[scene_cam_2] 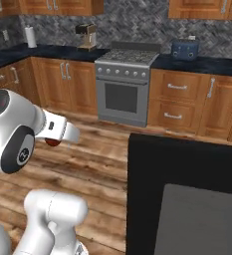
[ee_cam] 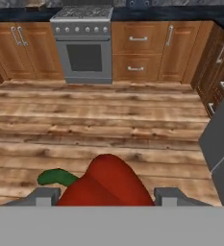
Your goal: Pick the bell pepper from the microwave and place it on plate located on the counter.
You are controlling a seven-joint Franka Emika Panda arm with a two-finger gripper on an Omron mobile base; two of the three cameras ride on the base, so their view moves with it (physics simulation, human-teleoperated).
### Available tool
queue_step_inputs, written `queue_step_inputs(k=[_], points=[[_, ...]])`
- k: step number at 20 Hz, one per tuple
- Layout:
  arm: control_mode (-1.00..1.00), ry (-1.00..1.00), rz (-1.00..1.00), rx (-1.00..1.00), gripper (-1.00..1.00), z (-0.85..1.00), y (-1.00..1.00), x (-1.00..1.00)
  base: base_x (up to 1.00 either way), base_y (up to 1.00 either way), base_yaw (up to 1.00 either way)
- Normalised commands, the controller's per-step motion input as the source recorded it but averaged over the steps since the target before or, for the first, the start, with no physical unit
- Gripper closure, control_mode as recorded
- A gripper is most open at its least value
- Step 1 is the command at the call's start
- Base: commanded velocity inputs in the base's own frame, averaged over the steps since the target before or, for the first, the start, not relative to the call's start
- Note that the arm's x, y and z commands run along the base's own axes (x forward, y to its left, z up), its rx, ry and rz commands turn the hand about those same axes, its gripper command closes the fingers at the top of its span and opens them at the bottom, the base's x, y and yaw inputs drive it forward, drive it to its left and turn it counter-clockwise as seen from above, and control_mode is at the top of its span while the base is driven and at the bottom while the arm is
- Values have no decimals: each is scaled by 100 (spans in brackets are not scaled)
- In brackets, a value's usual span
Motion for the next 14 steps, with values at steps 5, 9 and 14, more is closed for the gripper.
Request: queue_step_inputs(k=[5,9,14], points=[[100,0,0,0,100,0,0,0,100,-14,0],[100,0,0,0,100,0,0,0,100,-4,0],[100,0,0,0,100,0,0,0,100,-4,0]])
